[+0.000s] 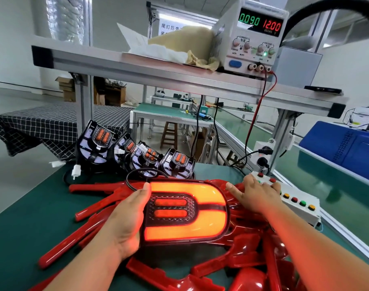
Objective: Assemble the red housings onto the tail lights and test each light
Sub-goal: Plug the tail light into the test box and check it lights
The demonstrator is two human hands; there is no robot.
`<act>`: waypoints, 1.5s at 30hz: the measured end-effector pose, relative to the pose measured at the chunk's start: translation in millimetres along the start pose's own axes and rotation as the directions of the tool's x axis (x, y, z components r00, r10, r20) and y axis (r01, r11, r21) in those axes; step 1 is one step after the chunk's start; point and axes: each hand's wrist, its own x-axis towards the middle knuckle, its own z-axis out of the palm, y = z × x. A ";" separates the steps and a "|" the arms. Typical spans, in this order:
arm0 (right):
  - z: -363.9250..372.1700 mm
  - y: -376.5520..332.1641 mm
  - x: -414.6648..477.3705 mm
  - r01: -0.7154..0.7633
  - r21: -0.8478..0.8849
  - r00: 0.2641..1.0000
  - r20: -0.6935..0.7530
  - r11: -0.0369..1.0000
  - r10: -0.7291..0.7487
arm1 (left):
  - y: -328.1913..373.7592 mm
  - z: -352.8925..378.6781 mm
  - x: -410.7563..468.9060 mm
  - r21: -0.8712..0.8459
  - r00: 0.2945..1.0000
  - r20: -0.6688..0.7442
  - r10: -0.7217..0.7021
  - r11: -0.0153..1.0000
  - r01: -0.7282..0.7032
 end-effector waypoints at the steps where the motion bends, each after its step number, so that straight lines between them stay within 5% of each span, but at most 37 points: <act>1: -1.6 -0.3 1.8 -0.003 0.000 1.000 0.005 1.000 0.003 | -0.2 0.0 0.3 -0.002 1.000 -0.002 -0.003 1.000 0.003; 31: 8.3 -5.1 8.6 -0.053 -0.004 0.999 -0.005 0.999 0.053 | 1.1 -5.1 -3.7 0.120 0.990 -0.060 0.128 0.985 -0.120; 39: -1.7 3.5 0.1 -0.051 0.126 0.998 -0.020 0.991 0.054 | -0.5 -1.2 0.6 0.047 0.995 -0.088 0.040 0.998 -0.036; 45: -2.0 52.6 -25.0 -0.247 0.080 0.960 -0.117 0.966 0.255 | -1.9 -0.6 3.4 0.045 0.997 -0.067 0.039 0.998 -0.036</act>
